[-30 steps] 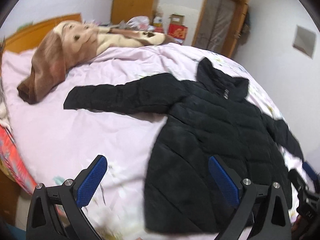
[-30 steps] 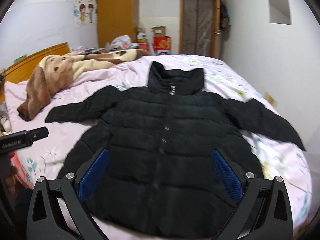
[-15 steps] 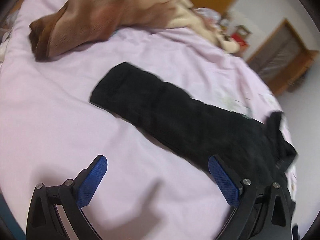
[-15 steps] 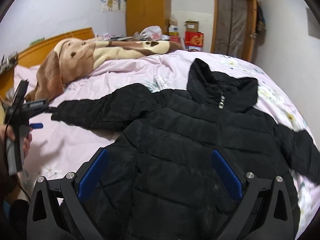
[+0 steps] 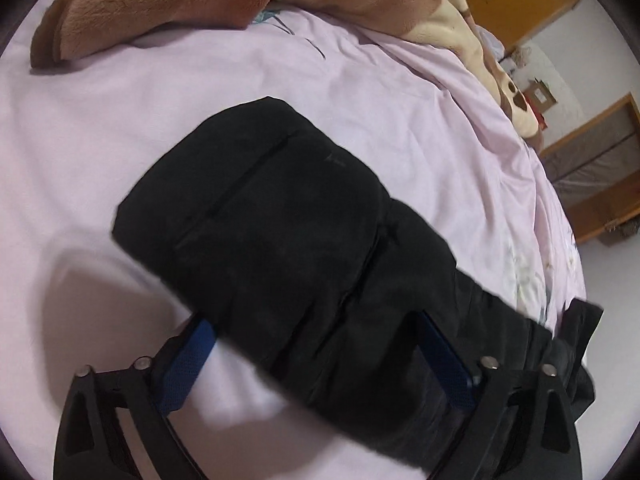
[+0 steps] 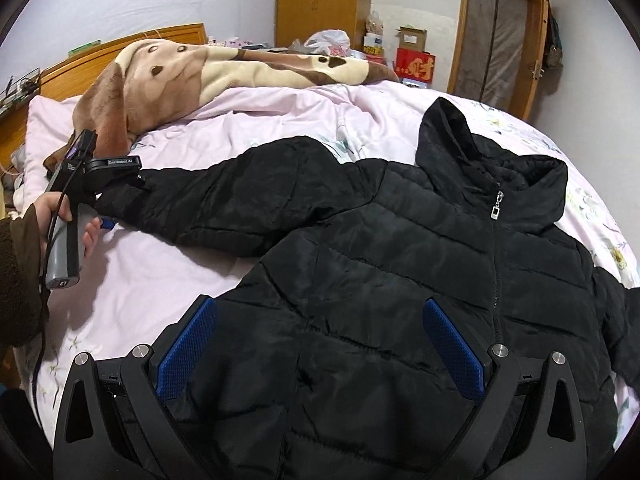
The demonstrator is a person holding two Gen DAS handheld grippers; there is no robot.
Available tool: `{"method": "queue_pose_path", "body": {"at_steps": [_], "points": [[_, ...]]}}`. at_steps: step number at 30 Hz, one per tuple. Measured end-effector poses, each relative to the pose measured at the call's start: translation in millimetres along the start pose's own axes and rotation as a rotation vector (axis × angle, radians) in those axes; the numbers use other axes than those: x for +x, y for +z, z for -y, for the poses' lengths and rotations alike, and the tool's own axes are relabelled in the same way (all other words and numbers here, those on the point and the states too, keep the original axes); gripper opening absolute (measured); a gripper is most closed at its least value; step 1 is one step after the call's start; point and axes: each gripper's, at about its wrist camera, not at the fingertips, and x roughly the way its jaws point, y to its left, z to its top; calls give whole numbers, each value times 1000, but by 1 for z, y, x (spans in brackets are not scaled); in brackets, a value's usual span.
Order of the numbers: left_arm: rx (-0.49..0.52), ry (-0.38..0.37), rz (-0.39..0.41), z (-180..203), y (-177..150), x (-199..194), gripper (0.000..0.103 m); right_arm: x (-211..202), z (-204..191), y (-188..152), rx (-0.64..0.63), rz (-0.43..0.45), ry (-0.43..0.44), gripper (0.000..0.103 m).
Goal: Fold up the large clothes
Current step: 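Grasp the black jacket sleeve cuff with the left tool, then fold the held sleeve across the jacket body toward the right tool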
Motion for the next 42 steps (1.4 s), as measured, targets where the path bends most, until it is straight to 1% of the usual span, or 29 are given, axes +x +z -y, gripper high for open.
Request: {"method": "queue_pose_path", "body": {"at_steps": [1, 3, 4, 5, 6, 8, 9, 12, 15, 16, 19, 23, 27, 30, 31, 33, 35, 37, 40, 42], "points": [[-21, 10, 5, 0, 2, 2, 92, 3, 1, 1, 11, -9, 6, 102], [-36, 23, 26, 2, 5, 0, 66, 7, 2, 1, 24, -18, 11, 102], [-29, 22, 36, 4, 6, -1, 55, 7, 2, 1, 26, -17, 8, 102], [-23, 28, 43, 7, 6, -2, 33, 8, 3, 1, 28, -16, 5, 102], [-9, 33, 46, 10, 6, -4, 25, 8, 3, 1, 29, -17, 4, 102], [13, 32, 72, 15, 5, -11, 15, 7, 5, 1, 39, -18, 5, 102], [32, 33, 95, 19, 3, -17, 13, 6, 7, 1, 49, -20, 8, 102], [106, 39, 185, 37, -7, -44, 11, 2, 14, 0, 78, -18, 10, 102], [229, 32, 287, 66, -22, -78, 11, -6, 22, 1, 95, 0, -2, 102], [290, 21, 320, 81, -30, -90, 11, -9, 25, 2, 102, 8, -7, 102], [397, -16, 370, 113, -49, -113, 11, -19, 34, 3, 131, 27, -16, 102], [558, -85, 419, 163, -86, -138, 11, -33, 46, 4, 158, 54, -28, 102], [674, -188, 411, 206, -129, -153, 11, -46, 66, 6, 193, 80, -50, 102], [779, -227, 416, 242, -167, -156, 11, -57, 90, 4, 245, 97, -74, 102], [819, -252, 407, 256, -183, -156, 11, -60, 99, 2, 262, 101, -83, 102], [851, -286, 396, 273, -204, -156, 11, -65, 114, -1, 290, 105, -104, 102], [885, -318, 374, 295, -229, -153, 11, -72, 130, -5, 323, 109, -128, 102], [902, -348, 341, 310, -248, -147, 12, -79, 149, -11, 359, 115, -155, 102], [948, -375, 302, 333, -284, -138, 12, -87, 173, -21, 407, 118, -189, 102], [972, -393, 276, 342, -305, -130, 12, -91, 191, -30, 442, 116, -211, 102]]}}
